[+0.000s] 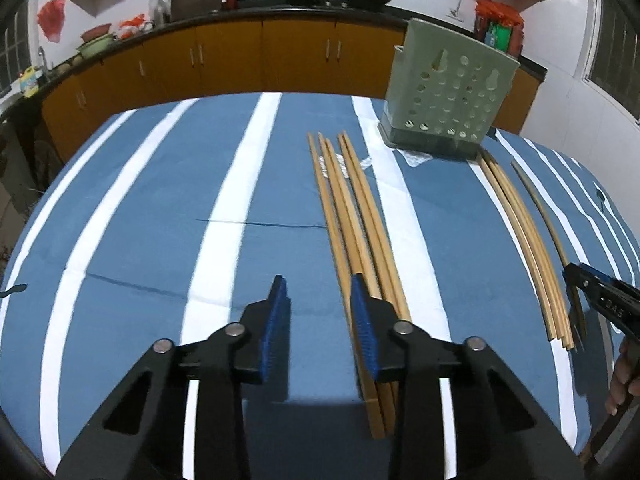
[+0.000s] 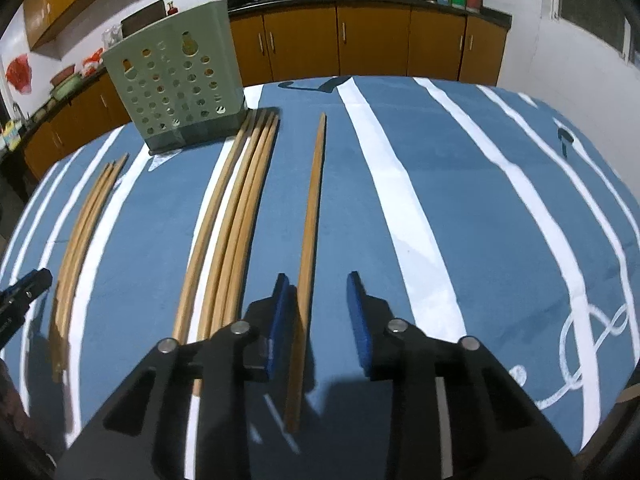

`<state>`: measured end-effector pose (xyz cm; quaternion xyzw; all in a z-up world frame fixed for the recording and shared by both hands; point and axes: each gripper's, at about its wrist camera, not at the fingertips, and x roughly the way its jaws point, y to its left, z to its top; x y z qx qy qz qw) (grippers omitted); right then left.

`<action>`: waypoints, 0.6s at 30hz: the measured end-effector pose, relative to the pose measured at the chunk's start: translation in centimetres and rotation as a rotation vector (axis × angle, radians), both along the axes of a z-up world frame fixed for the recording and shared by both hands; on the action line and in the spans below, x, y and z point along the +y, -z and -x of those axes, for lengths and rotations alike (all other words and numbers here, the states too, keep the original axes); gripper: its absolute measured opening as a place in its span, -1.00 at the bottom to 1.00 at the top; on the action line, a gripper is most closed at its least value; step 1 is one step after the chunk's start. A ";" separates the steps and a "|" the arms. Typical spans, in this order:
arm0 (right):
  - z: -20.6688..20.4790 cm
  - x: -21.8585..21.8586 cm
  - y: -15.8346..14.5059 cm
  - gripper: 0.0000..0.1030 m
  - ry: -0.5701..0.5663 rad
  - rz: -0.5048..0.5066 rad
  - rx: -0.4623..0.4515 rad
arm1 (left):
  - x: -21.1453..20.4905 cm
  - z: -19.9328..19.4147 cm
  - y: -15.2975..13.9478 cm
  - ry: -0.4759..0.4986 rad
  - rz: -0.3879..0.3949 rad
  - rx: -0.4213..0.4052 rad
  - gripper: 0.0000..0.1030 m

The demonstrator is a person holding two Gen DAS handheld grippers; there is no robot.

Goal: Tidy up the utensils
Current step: 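Lower the left tool onto a wooden chopstick and close it while the right tool grasps another chopstick, then lift the chopstick in the left tool over the green holder while the right tool carries its chopstick there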

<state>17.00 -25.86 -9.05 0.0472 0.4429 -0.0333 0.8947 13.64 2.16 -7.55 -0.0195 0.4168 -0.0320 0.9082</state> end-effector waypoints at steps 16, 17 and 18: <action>-0.4 0.5 0.1 -0.83 -0.040 0.033 -0.010 | -0.7 -0.9 0.8 0.047 -0.046 0.054 -0.84; -0.6 0.5 0.1 -0.83 -0.043 0.031 -0.009 | -0.5 -1.3 0.7 0.039 -0.047 0.057 -0.84; -1.0 0.5 0.1 -0.83 -0.045 0.029 -0.008 | -0.3 -1.5 0.7 0.034 -0.047 0.058 -0.85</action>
